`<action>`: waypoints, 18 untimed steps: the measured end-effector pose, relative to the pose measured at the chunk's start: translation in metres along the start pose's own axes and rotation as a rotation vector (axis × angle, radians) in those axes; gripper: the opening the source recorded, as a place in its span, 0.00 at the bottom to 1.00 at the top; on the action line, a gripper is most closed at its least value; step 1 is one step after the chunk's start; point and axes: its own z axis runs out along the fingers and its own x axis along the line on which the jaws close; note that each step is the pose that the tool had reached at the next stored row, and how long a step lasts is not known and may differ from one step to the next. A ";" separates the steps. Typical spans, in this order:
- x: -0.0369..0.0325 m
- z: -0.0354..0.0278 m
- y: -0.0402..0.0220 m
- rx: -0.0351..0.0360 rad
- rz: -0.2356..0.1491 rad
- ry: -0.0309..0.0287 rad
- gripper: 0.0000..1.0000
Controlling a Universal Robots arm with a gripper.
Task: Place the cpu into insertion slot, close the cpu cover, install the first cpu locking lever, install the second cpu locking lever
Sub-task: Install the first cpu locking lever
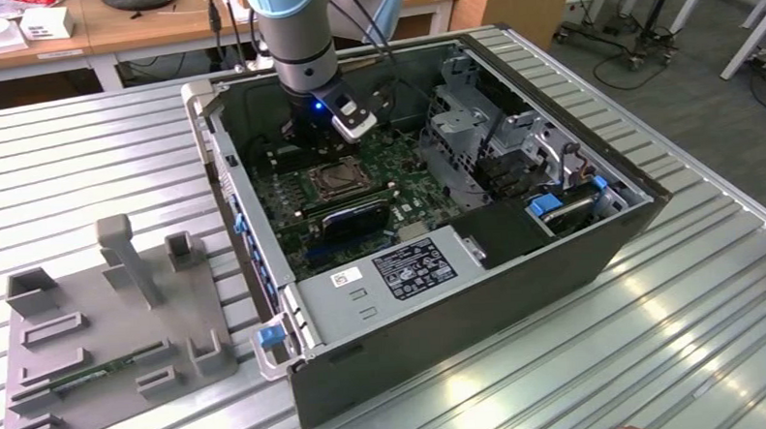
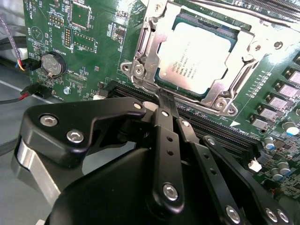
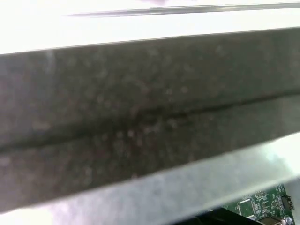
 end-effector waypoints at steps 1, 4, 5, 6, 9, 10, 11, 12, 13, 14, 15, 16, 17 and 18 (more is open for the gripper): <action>0.0000 0.0001 0.0000 0.0000 0.000 -0.0001 0.11; 0.0001 0.0002 0.0000 0.0000 0.000 0.0000 0.11; 0.0001 0.0002 0.0001 0.0000 0.000 -0.0001 0.11; 0.0001 0.0003 0.0001 0.0000 0.000 -0.0001 0.11; 0.0002 0.0004 0.0003 -0.0001 -0.001 -0.0001 0.11; 0.0002 0.0004 0.0004 0.0000 -0.001 -0.0001 0.11; 0.0003 0.0005 0.0006 0.0001 -0.001 -0.0001 0.11; 0.0003 0.0005 0.0008 0.0000 -0.001 0.0000 0.11; 0.0003 0.0005 0.0009 -0.0001 -0.001 -0.0001 0.11; 0.0004 0.0005 0.0010 -0.0001 -0.001 -0.0001 0.11; 0.0004 0.0005 0.0012 0.0000 -0.001 0.0000 0.11; 0.0005 0.0006 0.0015 0.0000 -0.001 0.0000 0.11; 0.0005 0.0006 0.0017 0.0000 -0.001 -0.0001 0.11; 0.0006 0.0007 0.0020 -0.0001 -0.001 -0.0001 0.11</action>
